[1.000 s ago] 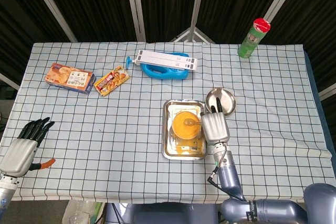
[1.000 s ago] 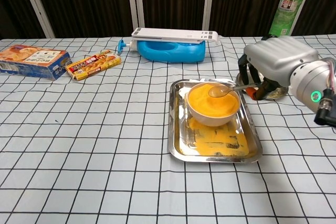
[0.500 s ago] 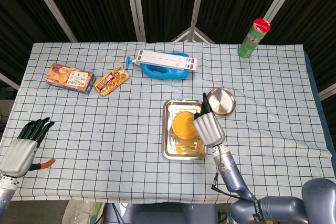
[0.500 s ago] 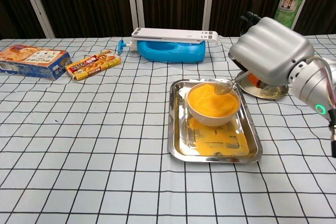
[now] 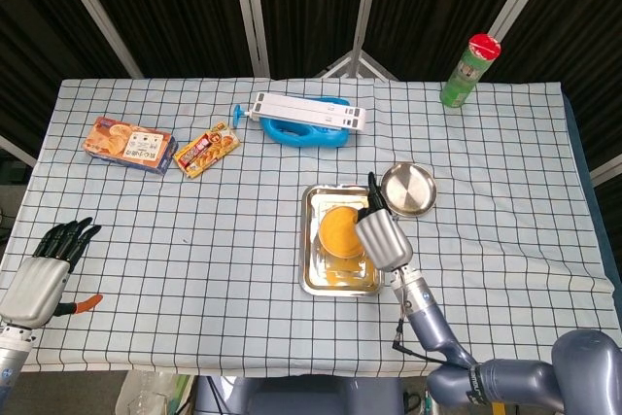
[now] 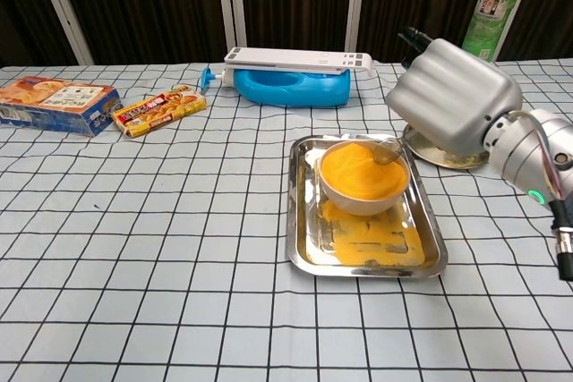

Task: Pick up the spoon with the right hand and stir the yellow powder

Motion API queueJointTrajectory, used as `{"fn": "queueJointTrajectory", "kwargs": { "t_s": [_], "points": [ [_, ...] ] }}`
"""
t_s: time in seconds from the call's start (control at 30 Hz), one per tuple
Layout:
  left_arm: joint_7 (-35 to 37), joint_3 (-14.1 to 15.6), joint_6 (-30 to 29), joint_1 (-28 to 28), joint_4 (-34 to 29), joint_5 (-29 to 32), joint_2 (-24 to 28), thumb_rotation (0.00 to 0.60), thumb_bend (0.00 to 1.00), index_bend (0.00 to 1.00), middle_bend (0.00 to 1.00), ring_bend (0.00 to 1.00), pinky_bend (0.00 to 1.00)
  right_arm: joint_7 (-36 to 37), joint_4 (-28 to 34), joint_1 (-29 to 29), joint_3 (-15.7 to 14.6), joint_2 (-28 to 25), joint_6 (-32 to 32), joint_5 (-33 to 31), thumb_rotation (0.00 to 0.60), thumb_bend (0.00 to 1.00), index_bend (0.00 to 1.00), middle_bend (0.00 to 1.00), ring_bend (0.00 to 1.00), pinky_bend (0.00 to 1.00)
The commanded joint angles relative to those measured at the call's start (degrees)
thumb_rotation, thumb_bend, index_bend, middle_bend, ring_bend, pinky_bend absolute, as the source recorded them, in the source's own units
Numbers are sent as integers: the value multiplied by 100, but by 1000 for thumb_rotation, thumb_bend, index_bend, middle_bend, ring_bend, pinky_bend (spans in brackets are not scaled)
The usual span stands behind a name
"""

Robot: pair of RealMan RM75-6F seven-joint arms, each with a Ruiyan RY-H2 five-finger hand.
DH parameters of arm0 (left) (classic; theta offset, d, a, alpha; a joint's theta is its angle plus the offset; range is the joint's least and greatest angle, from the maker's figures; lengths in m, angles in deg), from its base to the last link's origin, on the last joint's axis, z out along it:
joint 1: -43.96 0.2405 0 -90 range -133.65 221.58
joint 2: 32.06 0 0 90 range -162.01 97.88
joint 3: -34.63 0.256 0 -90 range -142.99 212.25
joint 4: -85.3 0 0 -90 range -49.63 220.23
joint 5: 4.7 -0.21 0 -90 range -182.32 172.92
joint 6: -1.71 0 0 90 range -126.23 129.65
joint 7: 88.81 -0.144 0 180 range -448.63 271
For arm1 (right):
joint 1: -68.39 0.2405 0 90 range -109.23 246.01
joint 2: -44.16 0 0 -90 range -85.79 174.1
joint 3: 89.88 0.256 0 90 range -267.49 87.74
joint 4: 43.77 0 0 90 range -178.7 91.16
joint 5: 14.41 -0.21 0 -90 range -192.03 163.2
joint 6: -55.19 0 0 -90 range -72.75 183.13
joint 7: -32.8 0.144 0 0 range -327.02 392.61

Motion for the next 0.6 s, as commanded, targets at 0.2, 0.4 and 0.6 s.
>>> {"fn": "queueJointTrajectory", "kwargs": {
  "t_s": [0.2, 0.4, 0.6],
  "points": [
    [10, -2, -4, -1, 2, -4, -2, 600, 0, 0, 0, 0, 0, 19, -115, -67, -44, 75, 104, 124, 600, 703, 665, 604, 284, 0],
    [-14, 6, 2, 0, 5, -9, -1, 600, 0, 0, 0, 0, 0, 218, 73, -142, 48, 100, 178, 64, 600, 707, 670, 608, 288, 0],
    [-29, 3, 6, -2, 1, -1, -5, 600, 0, 0, 0, 0, 0, 423, 397, -217, 104, 57, 210, 79, 600, 708, 672, 609, 291, 0]
  ]
}}
